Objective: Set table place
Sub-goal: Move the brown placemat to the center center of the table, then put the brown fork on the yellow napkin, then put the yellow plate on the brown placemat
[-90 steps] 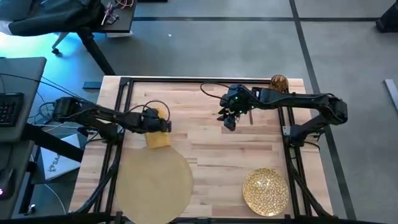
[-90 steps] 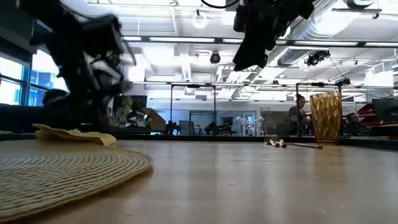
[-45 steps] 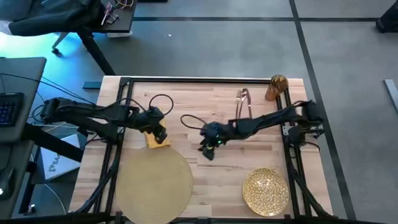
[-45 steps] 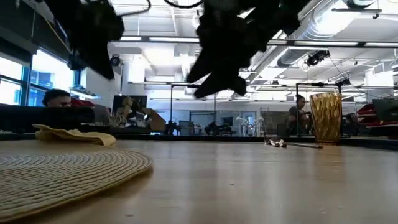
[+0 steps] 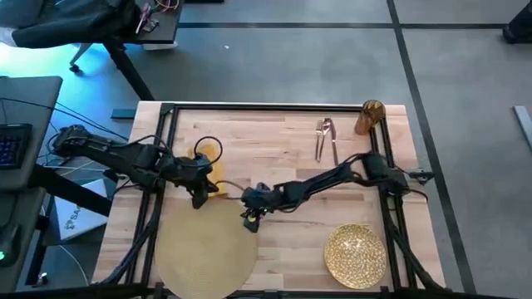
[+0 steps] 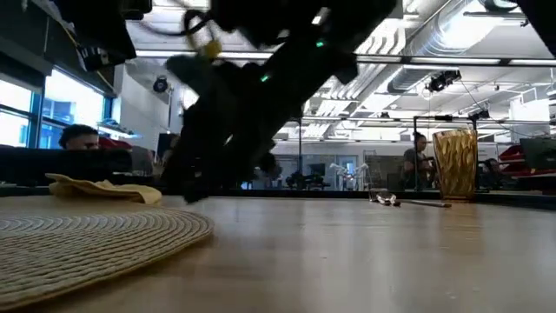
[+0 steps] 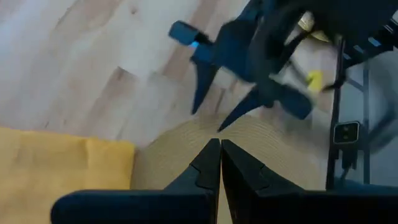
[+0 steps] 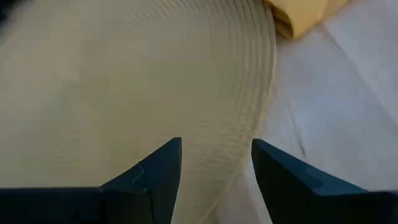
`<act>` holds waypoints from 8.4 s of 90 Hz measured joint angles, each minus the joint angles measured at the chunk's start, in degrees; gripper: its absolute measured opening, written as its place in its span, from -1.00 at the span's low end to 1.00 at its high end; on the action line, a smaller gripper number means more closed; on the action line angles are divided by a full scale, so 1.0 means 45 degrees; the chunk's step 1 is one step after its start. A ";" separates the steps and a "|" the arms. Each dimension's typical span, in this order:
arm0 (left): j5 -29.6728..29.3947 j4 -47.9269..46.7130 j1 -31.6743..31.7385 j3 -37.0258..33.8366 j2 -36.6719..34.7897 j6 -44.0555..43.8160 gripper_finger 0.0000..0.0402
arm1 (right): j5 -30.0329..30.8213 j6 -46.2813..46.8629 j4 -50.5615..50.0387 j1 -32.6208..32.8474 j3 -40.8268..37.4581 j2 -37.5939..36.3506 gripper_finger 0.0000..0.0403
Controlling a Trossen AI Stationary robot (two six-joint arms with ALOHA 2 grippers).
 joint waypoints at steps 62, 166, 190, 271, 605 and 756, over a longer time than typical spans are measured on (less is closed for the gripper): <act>-0.1024 -0.0028 -0.0214 0.0000 0.0047 0.0081 -1.00 | -0.0058 0.1678 -1.3641 0.0950 0.3759 0.0671 -1.00; -0.1192 0.0877 0.2992 -0.4201 0.4329 -0.3521 -1.00 | -0.2403 0.4754 -0.8705 -0.3831 -0.5989 -0.5725 -1.00; 0.0396 0.0948 0.1580 -0.3687 0.4169 0.0039 -1.00 | -0.2200 0.5792 -0.9378 -0.3340 -0.6784 -0.6316 -1.00; 0.0022 0.2471 -0.1979 -0.3570 0.4171 -0.4616 -1.00 | -0.1533 0.7561 -0.8628 -0.3432 -0.7242 -0.7140 -1.00; 0.2038 -0.2736 0.5154 0.5843 -0.0356 0.4759 -1.00 | 0.0508 1.3762 0.1461 -0.3013 0.3683 0.0690 -1.00; 0.2096 -0.2777 0.5134 0.5833 -0.0356 0.4293 -1.00 | -0.4871 0.1224 -1.1689 -0.4016 0.9306 0.0479 0.19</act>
